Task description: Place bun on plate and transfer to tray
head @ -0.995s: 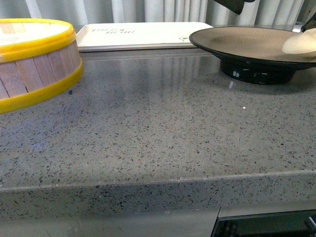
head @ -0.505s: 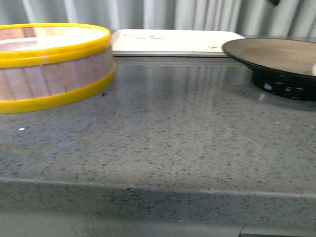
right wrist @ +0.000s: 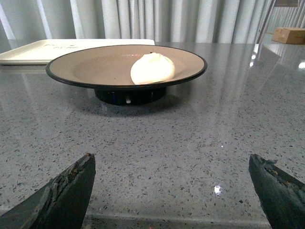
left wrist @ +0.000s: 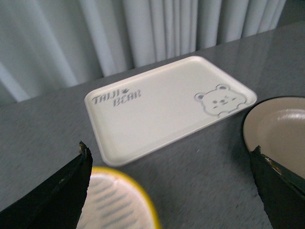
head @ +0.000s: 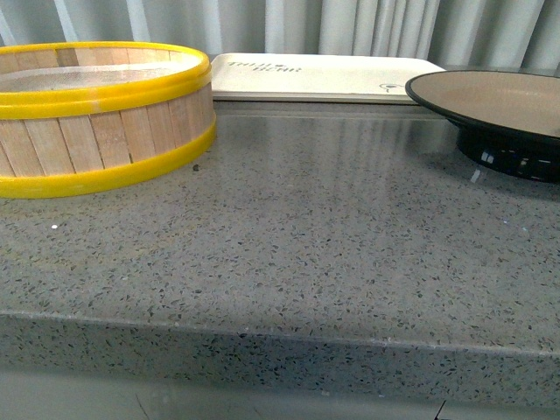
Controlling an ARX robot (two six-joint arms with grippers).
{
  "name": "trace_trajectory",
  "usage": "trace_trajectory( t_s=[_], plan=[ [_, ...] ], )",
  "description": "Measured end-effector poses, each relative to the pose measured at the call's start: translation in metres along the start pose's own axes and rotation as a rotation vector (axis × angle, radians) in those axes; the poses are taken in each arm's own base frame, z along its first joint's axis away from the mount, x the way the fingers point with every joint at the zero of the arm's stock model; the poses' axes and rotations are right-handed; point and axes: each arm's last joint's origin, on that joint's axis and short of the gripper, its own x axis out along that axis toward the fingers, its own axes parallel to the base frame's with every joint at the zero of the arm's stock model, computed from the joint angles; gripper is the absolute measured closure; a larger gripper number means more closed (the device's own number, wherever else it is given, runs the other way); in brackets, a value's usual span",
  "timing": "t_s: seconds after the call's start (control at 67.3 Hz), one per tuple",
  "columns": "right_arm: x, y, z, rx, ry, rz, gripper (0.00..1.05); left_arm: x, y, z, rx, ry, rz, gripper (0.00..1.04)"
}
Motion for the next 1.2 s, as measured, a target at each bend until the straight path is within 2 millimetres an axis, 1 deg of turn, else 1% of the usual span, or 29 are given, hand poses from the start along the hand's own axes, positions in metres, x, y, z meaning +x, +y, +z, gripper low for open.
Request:
trace_trajectory(
  t_s=[0.074, 0.163, 0.193, 0.208, 0.252, 0.267, 0.327, 0.356, 0.401, 0.49, 0.52, 0.594, 0.698, 0.772, 0.817, 0.921, 1.203],
  plan=[
    [0.0, 0.0, 0.0, 0.0, 0.0, 0.0, 0.08, -0.02, 0.026, -0.022, -0.01, 0.026, 0.043, 0.07],
    [0.0, 0.0, 0.0, 0.0, 0.0, 0.0, 0.08, -0.037, 0.05, -0.042, -0.03, 0.052, 0.096, 0.07],
    [0.0, 0.0, 0.0, 0.0, 0.0, 0.0, 0.08, -0.042, 0.058, -0.049, -0.046, 0.035, 0.167, 0.1],
    [0.0, 0.0, 0.0, 0.0, 0.0, 0.0, 0.08, -0.047, 0.064, -0.054, -0.064, 0.004, 0.226, 0.13],
    [0.0, 0.0, 0.0, 0.0, 0.0, 0.0, 0.08, -0.056, 0.074, -0.066, -0.1, -0.062, 0.301, 0.2],
    [0.0, 0.0, 0.0, 0.0, 0.0, 0.0, 0.08, -0.06, 0.077, -0.073, -0.114, -0.089, 0.33, 0.24],
    [0.0, 0.0, 0.0, 0.0, 0.0, -0.001, 0.08, -0.072, 0.077, -0.094, -0.142, -0.143, 0.383, 0.35],
    [0.0, 0.0, 0.0, 0.0, 0.0, 0.0, 0.08, -0.076, 0.076, -0.101, -0.146, -0.152, 0.39, 0.38],
    [0.0, 0.0, 0.0, 0.0, 0.0, 0.002, 0.08, -0.082, 0.07, -0.118, -0.157, -0.158, 0.388, 0.47],
    [0.0, 0.0, 0.0, 0.0, 0.0, 0.003, 0.08, -0.088, 0.06, -0.145, -0.167, -0.143, 0.37, 0.63],
    [0.0, 0.0, 0.0, 0.0, 0.0, 0.001, 0.08, -0.089, 0.059, -0.151, -0.17, -0.137, 0.368, 0.67],
    [0.0, 0.0, 0.0, 0.0, 0.0, 0.0, 0.08, -0.095, 0.052, -0.173, -0.175, -0.119, 0.366, 0.83],
    [0.0, 0.0, 0.0, 0.0, 0.0, 0.0, 0.08, -0.103, 0.045, -0.188, -0.18, -0.127, 0.369, 1.01],
    [0.0, 0.0, 0.0, 0.0, 0.0, 0.0, 0.08, -0.108, 0.042, -0.198, -0.185, -0.13, 0.37, 1.01],
    [0.0, 0.0, 0.0, 0.0, 0.0, 0.0, 0.08, -0.112, 0.038, -0.207, -0.186, -0.128, 0.367, 1.01],
    [0.0, 0.0, 0.0, 0.0, 0.0, 0.0, 0.08, -0.117, 0.034, -0.218, -0.187, -0.122, 0.366, 1.01],
    [0.0, 0.0, 0.0, 0.0, 0.0, 0.0, 0.08, -0.129, 0.025, -0.237, -0.186, -0.132, 0.367, 1.01]
  ],
)
